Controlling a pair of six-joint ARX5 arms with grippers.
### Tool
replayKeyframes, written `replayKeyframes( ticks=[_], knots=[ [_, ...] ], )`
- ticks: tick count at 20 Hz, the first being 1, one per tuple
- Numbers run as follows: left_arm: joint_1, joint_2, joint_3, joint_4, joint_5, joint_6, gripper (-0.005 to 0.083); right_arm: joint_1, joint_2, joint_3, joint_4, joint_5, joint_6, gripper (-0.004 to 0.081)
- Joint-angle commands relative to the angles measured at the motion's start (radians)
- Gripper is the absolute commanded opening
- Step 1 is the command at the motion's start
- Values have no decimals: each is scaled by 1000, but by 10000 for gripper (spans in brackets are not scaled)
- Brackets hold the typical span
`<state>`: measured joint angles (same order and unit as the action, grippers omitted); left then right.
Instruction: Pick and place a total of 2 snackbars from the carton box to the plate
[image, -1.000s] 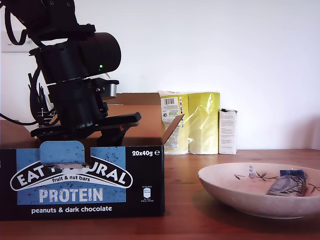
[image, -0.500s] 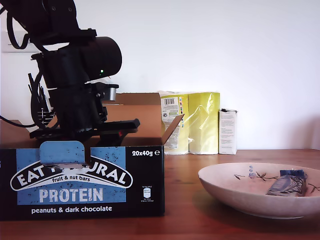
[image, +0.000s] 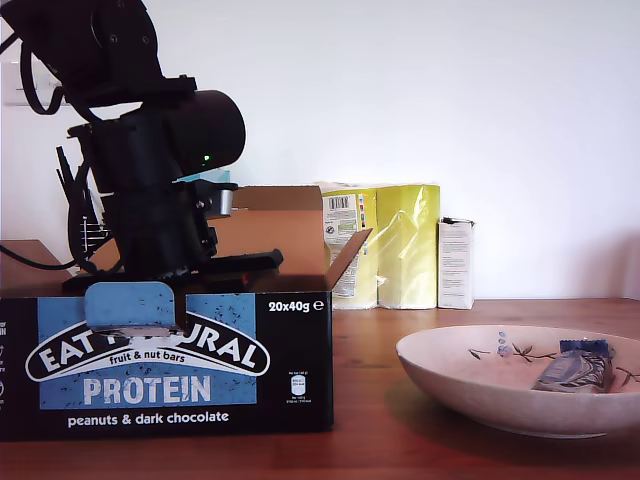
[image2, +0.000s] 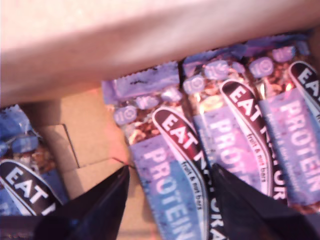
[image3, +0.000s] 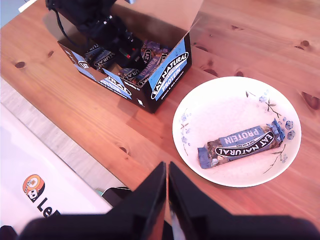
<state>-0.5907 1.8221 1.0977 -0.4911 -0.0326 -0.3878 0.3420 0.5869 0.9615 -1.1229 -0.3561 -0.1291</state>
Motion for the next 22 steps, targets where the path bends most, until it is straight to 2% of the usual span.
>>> replayKeyframes(
  ticks=[1, 9, 16, 22],
  knots=[
    [-1, 50, -10, -1, 2, -6, 470, 3, -4, 15, 8, 0, -3, -13],
    [-1, 50, -9, -37, 24, 3, 209, 3, -3, 15, 10, 0, -3, -13],
    [-1, 22, 47, -91, 77, 22, 199, 3, -4, 15, 10, 6, -14, -13],
    [-1, -139, 57, -133, 72, 48, 199, 3, -4, 15, 3, 53, -26, -13]
  ],
)
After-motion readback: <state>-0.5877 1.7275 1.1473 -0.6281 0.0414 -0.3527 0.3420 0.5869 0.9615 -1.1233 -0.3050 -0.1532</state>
